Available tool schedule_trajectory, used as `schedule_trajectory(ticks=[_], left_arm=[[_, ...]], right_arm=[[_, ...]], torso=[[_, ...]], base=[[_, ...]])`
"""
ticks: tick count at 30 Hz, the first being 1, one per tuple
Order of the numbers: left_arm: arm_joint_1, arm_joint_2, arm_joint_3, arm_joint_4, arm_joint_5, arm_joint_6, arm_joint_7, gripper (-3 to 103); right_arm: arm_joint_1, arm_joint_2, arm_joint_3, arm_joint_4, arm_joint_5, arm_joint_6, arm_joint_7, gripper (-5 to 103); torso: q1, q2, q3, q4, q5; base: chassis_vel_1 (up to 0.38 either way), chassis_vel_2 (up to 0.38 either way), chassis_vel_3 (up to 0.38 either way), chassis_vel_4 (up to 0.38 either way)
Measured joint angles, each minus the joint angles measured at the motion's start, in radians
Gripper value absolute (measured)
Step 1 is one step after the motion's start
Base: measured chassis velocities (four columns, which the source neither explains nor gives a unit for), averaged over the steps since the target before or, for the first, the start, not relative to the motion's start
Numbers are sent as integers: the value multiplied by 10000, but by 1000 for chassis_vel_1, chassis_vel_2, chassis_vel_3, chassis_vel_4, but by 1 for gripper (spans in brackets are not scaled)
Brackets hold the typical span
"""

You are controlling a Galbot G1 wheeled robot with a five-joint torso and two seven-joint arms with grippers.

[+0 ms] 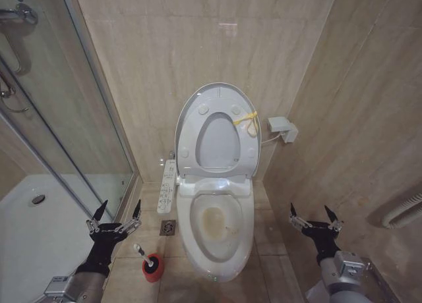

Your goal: Open the toilet lid, clean the toilet bowl with a toilet brush, close the toilet lid, and flush.

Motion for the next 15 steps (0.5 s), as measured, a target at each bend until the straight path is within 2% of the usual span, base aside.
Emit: schedule_trajectory(ticks=[15], left_arm=[[0,0,0,0,0,0,0,100]], right_arm=[[729,612,-160,220,472,377,-100,100]], torso=[[0,0,0,2,-4]], base=[[0,0,0,0]])
